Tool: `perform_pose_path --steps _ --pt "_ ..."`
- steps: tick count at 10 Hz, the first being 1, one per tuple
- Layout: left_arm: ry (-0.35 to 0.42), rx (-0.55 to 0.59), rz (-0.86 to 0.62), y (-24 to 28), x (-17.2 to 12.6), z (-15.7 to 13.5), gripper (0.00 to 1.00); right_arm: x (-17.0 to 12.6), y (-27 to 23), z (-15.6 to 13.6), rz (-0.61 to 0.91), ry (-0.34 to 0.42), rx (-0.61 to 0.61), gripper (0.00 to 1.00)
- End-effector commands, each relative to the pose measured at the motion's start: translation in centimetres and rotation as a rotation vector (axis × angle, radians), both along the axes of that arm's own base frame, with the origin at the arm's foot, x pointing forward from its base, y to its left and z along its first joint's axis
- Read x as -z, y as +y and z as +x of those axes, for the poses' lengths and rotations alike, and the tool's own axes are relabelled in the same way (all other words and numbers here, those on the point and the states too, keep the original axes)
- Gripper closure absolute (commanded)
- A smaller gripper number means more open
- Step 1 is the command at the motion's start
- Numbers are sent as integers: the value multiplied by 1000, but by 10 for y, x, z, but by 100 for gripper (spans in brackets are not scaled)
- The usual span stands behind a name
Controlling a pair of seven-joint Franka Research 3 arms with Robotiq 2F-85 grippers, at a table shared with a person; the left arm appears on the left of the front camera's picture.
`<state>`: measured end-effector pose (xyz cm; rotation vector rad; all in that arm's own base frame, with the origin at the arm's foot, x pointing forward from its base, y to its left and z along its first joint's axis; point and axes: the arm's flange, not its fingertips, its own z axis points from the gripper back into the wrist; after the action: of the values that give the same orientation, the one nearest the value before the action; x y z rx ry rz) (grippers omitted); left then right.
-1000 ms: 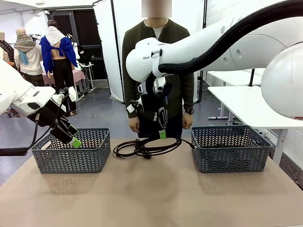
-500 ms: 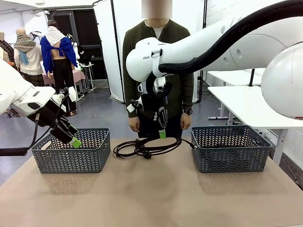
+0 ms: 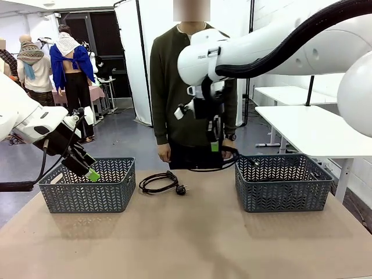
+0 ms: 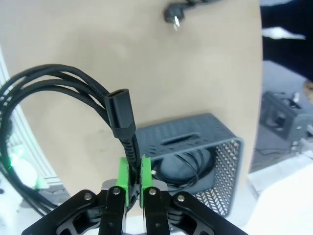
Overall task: Organize the cables according to human instructions.
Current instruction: Pick up a bundle of cables and place it in the basket indicated by the human.
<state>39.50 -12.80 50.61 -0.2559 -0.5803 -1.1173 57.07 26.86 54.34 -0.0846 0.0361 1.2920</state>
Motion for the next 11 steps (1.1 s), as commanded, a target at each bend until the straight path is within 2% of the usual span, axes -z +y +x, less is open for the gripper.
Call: perform_pose_path --steps 1,5,11 --pt "0 21 -16 3 1 2 0 3 -26 1 12 1 -11 100" --pt "0 21 -16 3 1 2 0 -16 -88 32 5 -23 -57 100" --pt "0 21 -16 3 1 2 0 -21 -142 57 54 -40 -62 100"
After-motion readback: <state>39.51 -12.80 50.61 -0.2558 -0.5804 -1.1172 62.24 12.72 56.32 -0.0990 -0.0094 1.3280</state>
